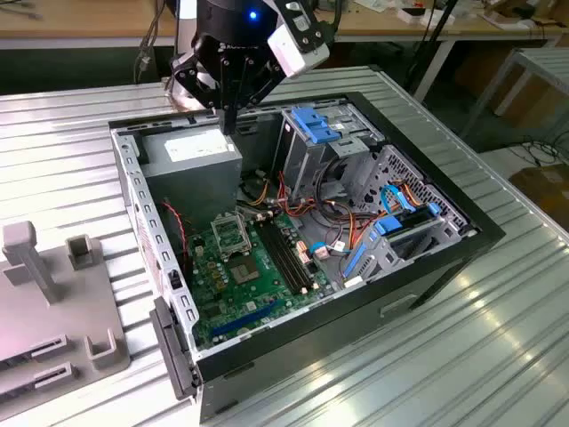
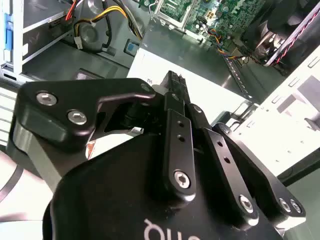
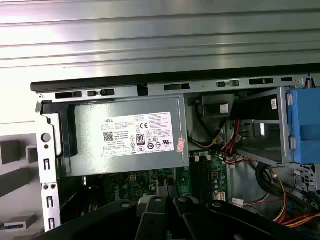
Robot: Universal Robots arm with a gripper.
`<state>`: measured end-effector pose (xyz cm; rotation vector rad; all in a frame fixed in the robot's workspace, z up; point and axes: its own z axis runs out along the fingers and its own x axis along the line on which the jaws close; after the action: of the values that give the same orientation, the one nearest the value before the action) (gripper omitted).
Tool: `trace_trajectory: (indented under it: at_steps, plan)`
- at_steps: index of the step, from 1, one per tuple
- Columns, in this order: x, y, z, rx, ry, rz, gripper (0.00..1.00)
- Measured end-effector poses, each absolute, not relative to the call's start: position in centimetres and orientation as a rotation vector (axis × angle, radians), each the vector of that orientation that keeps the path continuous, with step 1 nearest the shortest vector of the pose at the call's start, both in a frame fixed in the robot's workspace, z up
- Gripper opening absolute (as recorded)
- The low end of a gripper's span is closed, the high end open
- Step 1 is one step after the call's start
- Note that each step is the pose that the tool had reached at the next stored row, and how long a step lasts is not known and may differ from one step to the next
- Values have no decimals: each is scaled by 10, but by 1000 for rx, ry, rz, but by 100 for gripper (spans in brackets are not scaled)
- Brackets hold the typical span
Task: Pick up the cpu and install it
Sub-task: 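Reach for the cpu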
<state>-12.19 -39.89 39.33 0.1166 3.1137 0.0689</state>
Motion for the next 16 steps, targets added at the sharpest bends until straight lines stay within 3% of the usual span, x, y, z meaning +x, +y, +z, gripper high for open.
trace_trajectory:
  at_steps: [16]
  plan:
    - [-127,-399,393,117,3114,69,11]
